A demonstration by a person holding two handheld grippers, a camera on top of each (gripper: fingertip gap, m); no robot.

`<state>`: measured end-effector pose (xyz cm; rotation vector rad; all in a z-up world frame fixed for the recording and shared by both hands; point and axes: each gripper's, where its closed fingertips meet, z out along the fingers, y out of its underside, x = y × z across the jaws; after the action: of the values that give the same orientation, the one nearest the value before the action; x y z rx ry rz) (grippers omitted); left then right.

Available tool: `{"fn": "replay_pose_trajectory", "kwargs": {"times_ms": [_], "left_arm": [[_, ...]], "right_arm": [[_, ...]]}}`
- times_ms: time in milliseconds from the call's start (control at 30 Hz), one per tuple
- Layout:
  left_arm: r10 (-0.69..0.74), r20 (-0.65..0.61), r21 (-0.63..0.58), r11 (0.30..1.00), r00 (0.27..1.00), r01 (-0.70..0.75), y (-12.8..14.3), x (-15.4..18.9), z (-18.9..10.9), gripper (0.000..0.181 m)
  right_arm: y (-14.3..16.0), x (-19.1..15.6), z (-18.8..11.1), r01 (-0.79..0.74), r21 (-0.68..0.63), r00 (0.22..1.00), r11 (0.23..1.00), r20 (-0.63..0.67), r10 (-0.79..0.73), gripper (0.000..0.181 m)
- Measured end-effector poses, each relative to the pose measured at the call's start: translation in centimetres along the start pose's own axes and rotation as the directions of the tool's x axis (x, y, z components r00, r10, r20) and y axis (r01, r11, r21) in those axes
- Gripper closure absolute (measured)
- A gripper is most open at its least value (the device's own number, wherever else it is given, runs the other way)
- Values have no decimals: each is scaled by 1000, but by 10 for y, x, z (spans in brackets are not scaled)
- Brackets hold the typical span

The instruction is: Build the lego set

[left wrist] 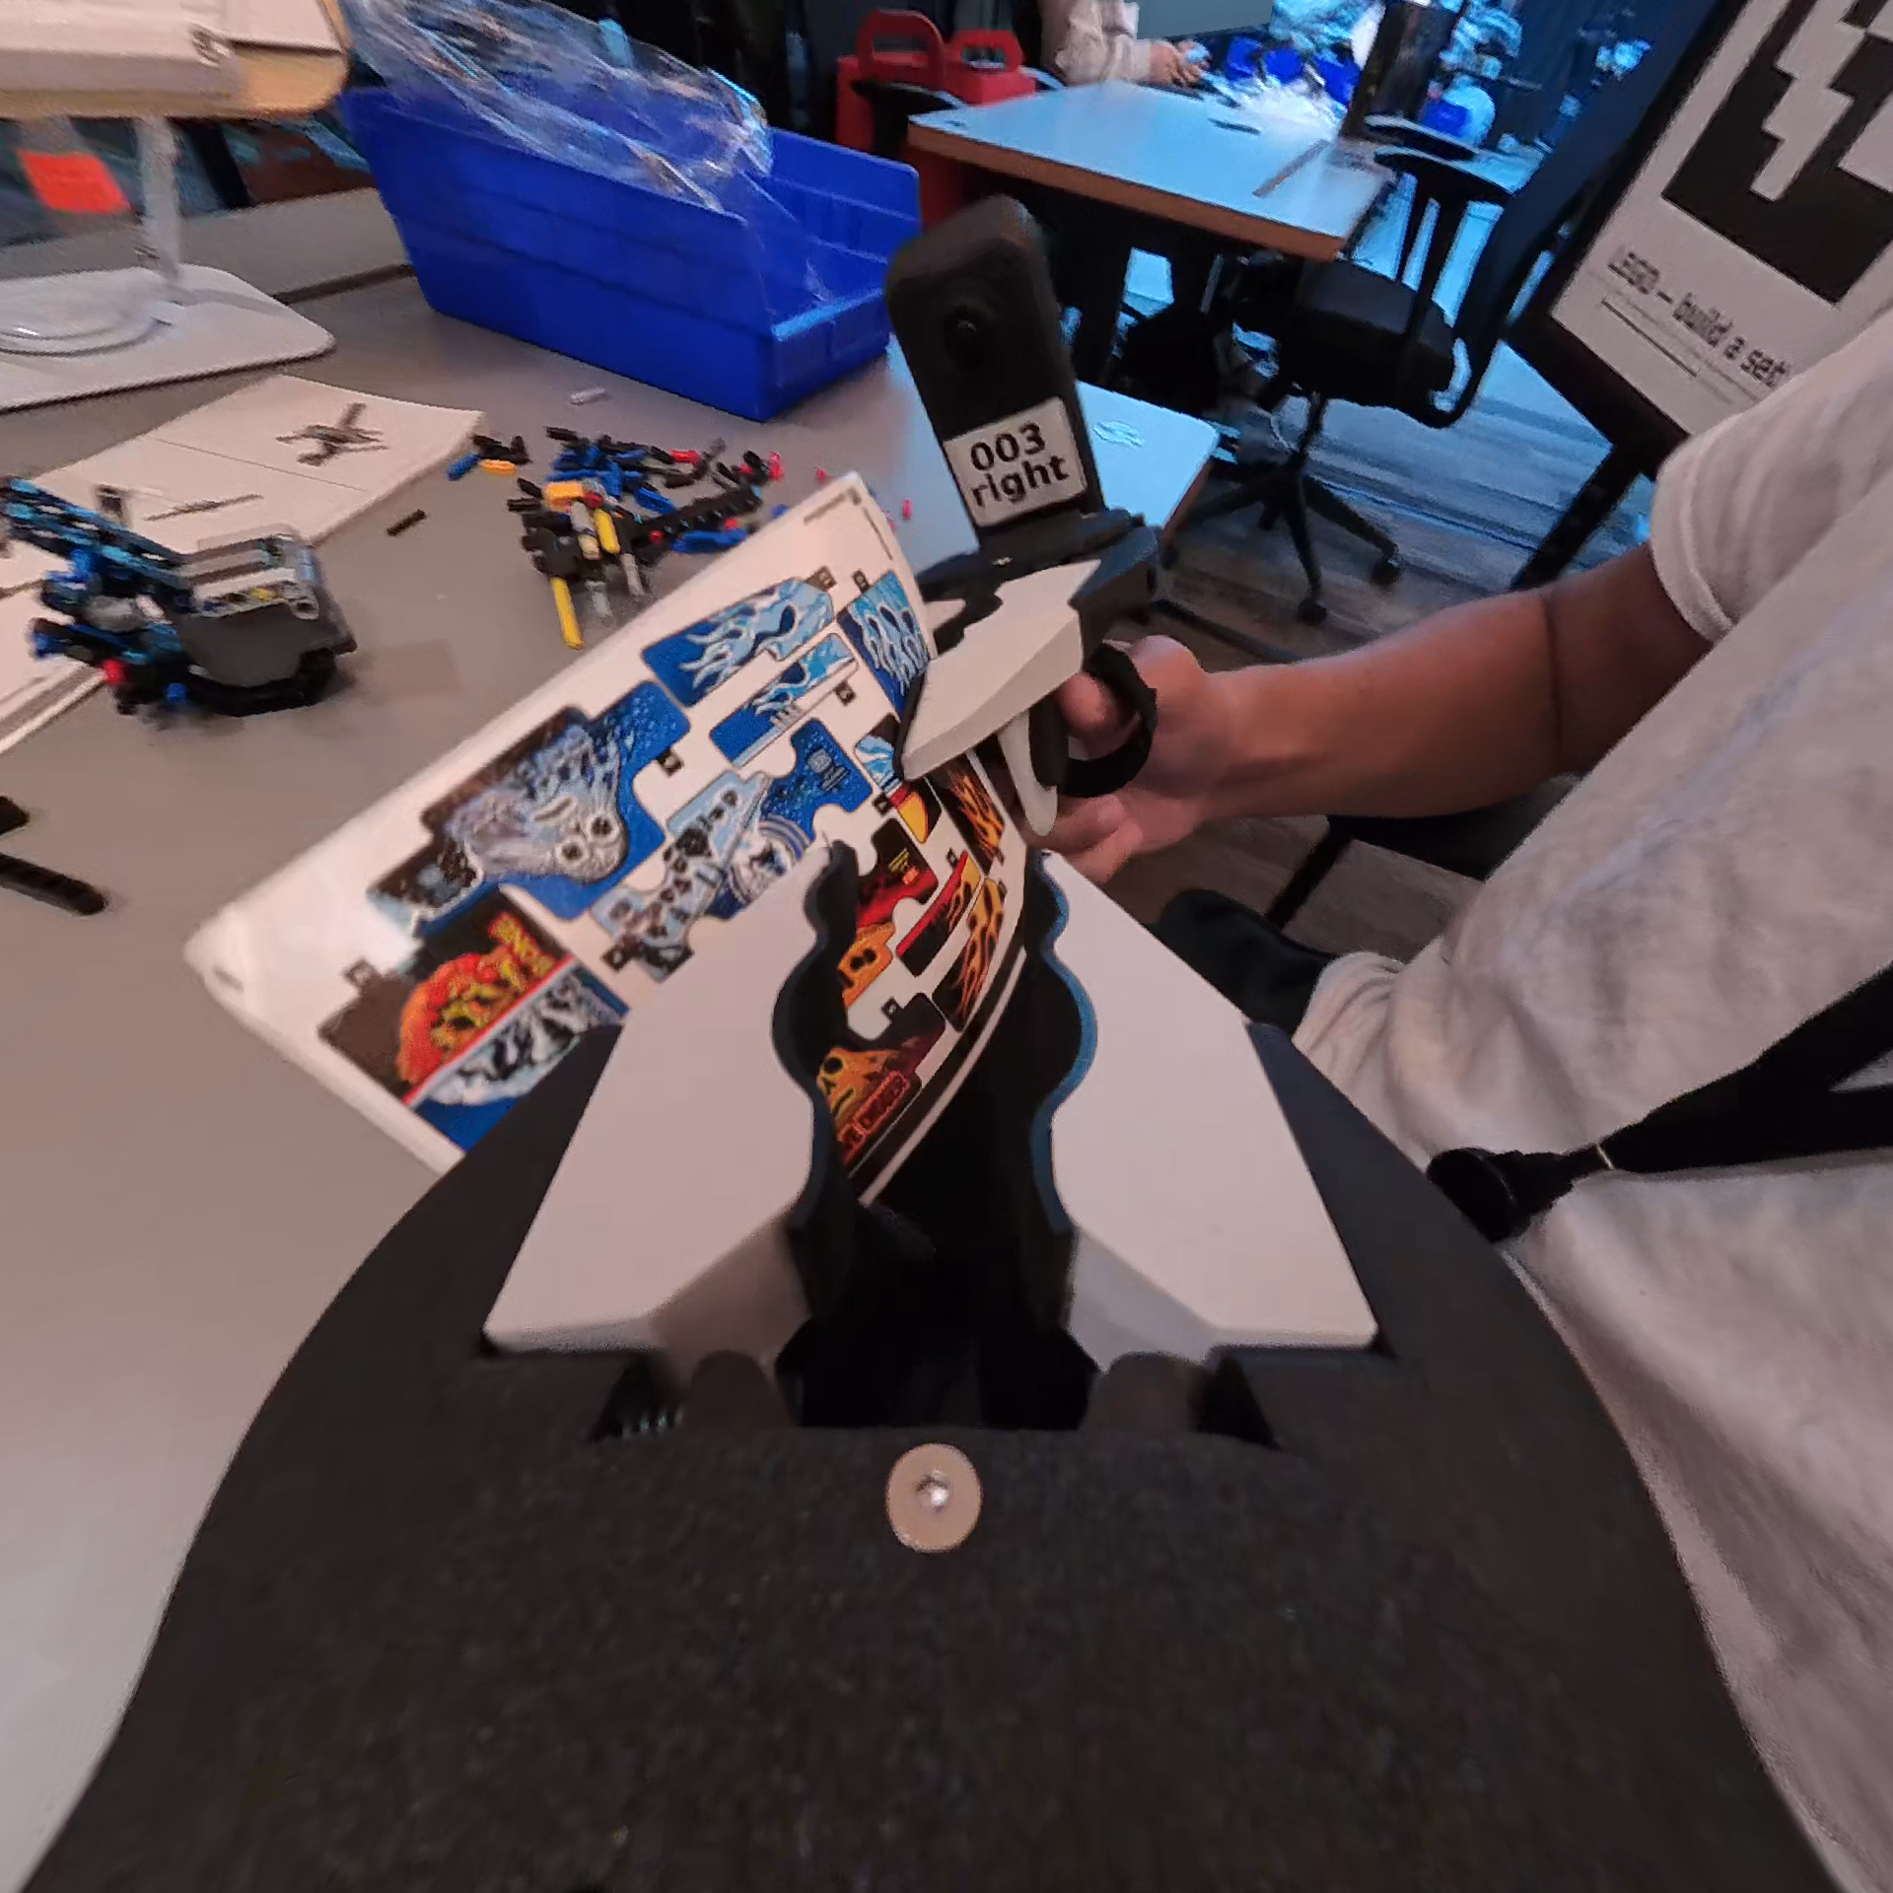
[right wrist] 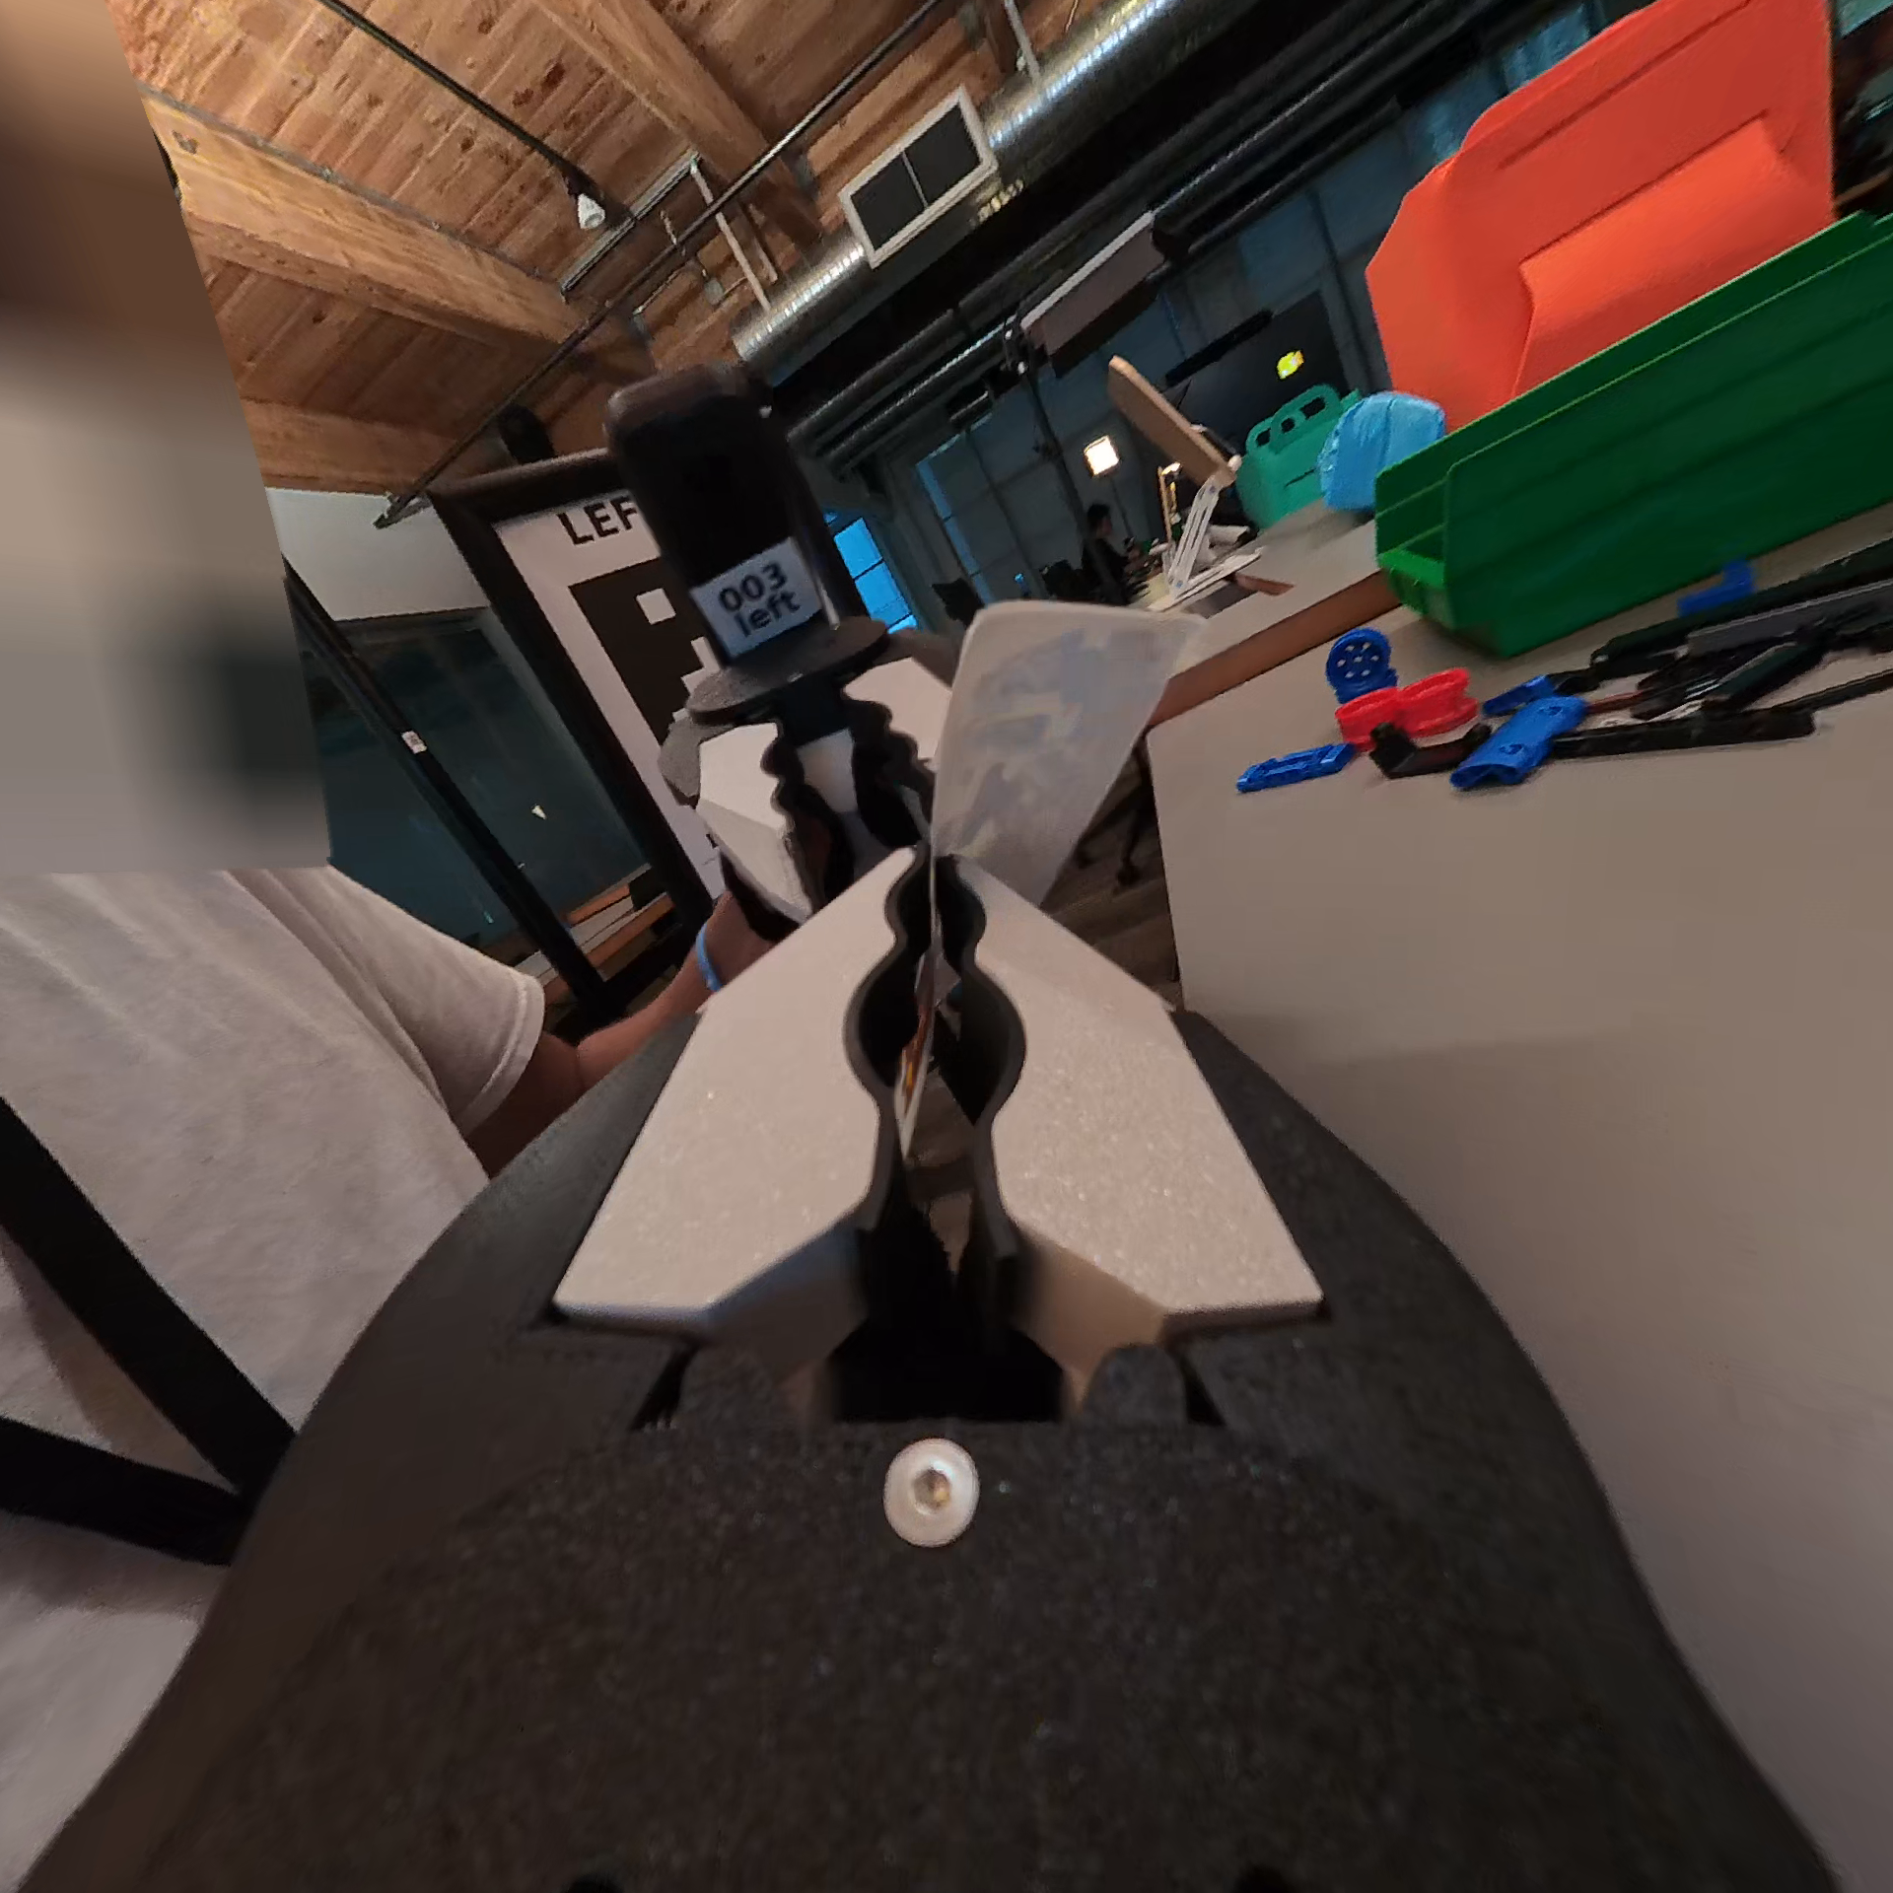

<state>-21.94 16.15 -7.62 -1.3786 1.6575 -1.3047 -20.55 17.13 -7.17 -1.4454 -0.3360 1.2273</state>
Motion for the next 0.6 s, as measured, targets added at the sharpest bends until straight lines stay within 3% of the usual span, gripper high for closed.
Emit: {"fn": "replay_pose_trajectory", "kwargs": {"times_ms": [67, 167, 233, 333, 500, 600], "left_arm": [[-48, 73, 79, 996, 996, 42, -5, -4, -7, 150], [-210, 127, 295, 941, 970, 165, -11, -4, -22, 150], [-342, 125, 397, 878, 931, 269, -1, -2, -24, 151], [-478, 107, 457, 802, 872, 384, 20, -7, -13, 151], [-613, -234, 569, 543, 755, 618, 1, -16, -17, 155], [-625, -326, 514, 512, 709, 688, 1, -15, -7, 156]], "right_arm": [[-3, 4, -1, 16, 22, 999, 1000, -36, -15, 181], [-11, 13, -4, 17, 74, 994, 997, -107, -9, 181], [-18, 15, -6, -14, 131, 992, 991, -121, 30, 181], [-20, 9, -2, -71, 170, 993, 983, -82, 85, 181], [-14, -1, 3, -109, 164, 993, 980, -37, 117, 181], [-19, -1, 1, -126, 189, 991, 974, -30, 133, 181]]}}
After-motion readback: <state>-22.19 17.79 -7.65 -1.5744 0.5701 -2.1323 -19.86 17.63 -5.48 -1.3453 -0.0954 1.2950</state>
